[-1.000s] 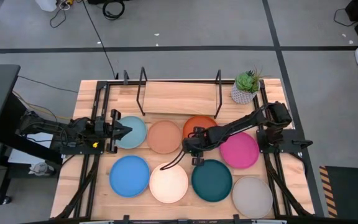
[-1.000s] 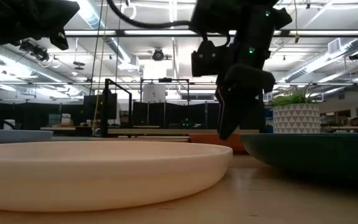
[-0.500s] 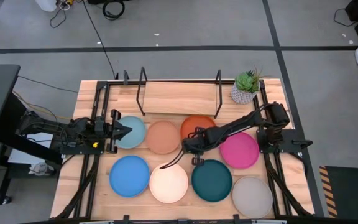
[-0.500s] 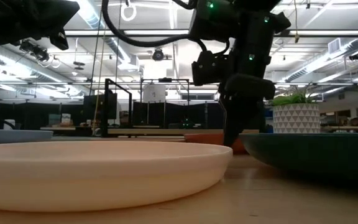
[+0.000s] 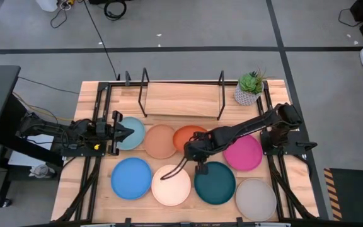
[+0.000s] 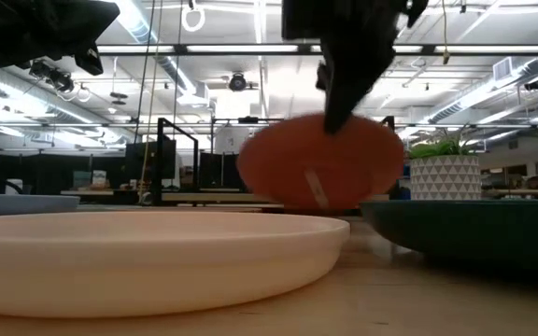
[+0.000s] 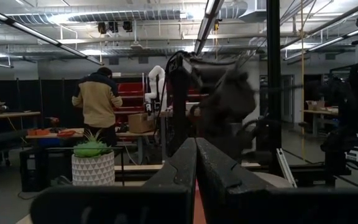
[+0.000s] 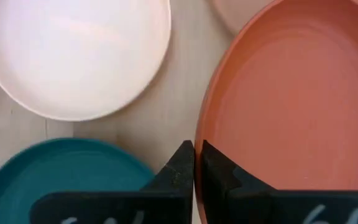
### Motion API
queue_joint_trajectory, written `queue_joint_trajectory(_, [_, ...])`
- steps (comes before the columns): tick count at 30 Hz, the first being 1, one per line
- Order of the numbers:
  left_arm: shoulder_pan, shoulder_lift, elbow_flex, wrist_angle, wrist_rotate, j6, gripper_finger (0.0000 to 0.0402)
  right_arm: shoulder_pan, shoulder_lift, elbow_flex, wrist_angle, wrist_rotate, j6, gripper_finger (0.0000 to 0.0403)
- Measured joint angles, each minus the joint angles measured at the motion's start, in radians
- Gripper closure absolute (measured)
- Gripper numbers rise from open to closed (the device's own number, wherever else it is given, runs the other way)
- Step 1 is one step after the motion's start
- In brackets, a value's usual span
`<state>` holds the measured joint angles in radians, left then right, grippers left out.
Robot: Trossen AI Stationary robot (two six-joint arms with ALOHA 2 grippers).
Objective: Place and stack plates onto a shelf
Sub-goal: Put the orange plate on the shelf
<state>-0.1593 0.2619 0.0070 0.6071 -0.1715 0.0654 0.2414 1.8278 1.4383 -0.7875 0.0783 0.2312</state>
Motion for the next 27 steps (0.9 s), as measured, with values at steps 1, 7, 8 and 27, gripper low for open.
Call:
queue_joint_trajectory(1, [0.0,0.0,0.0,0.0,0.0,0.0,0.0386,0.007,0.0,0.015,-0.011,0.035,-0.014,0.0386])
queue_joint_trajectory(7, [0.0,0.0,0.0,0.0,0.0,0.0,0.0386,0.018,0.0,0.053,-0.067,0.204,-0.089,0.0386])
queue_joint_trajectory(8, [0.0,0.0,0.0,-0.001,0.0,0.0,0.0386,0.012,0.0,0.053,-0.08,0.224,-0.101,0.0386])
queue_joint_trajectory(27, [0.0,0.0,0.0,-0.007,0.0,-0.008,0.0386,-0.316,0.002,-0.145,0.065,0.297,-0.297,0.0385])
